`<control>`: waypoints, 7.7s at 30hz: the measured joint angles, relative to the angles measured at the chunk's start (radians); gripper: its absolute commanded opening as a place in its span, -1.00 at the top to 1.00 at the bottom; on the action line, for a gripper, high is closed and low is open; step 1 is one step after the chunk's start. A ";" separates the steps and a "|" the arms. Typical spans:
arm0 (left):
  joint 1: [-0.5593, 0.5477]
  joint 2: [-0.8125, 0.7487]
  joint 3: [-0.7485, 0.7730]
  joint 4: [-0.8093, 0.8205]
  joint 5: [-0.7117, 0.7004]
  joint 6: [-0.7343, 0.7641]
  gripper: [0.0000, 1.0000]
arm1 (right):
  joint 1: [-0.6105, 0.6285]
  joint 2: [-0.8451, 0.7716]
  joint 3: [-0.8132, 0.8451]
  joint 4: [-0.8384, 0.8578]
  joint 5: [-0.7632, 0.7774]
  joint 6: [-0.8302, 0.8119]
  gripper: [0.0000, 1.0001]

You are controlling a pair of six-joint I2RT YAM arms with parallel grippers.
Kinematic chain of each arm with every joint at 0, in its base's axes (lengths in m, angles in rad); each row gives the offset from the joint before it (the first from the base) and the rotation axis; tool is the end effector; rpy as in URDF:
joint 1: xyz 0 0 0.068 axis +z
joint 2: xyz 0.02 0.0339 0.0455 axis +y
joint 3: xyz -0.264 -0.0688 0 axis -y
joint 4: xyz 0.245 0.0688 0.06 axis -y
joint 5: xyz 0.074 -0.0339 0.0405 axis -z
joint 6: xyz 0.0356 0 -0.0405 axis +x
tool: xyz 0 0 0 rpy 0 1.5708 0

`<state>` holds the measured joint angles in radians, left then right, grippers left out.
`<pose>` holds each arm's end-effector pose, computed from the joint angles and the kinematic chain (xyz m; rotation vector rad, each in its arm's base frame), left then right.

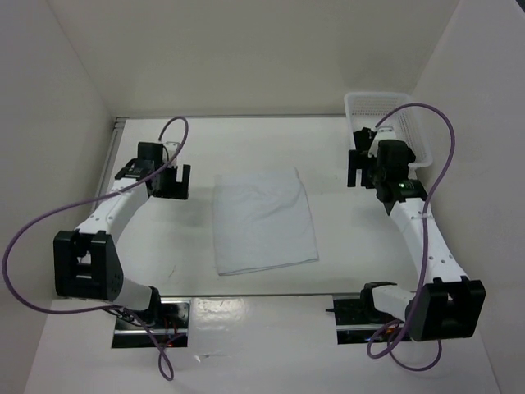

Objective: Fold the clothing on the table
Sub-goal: Flatten the skirt out, then fold the skirt

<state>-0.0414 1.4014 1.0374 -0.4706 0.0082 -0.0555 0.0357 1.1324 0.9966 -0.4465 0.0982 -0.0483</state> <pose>0.2991 -0.0127 0.2614 -0.0132 2.4060 -0.0548 0.2502 0.0054 0.3186 -0.0334 2.1518 -0.1130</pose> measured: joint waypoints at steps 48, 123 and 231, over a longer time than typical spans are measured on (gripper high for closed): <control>-0.060 0.758 0.569 0.006 0.458 0.056 -0.33 | 0.166 0.736 0.430 -0.048 -0.298 -0.130 -0.26; -0.090 0.801 0.626 -0.011 0.365 0.077 0.85 | 0.176 1.086 0.693 -0.047 -0.560 -0.182 -0.23; -0.240 0.117 0.108 -0.122 0.398 0.455 0.86 | 0.331 0.513 0.271 -0.257 -0.321 -0.505 1.00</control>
<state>-0.2810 1.5181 1.1458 -0.5926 0.4065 0.4000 0.3668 1.6455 1.2678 -0.7033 -0.2226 -0.5533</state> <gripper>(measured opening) 0.052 0.010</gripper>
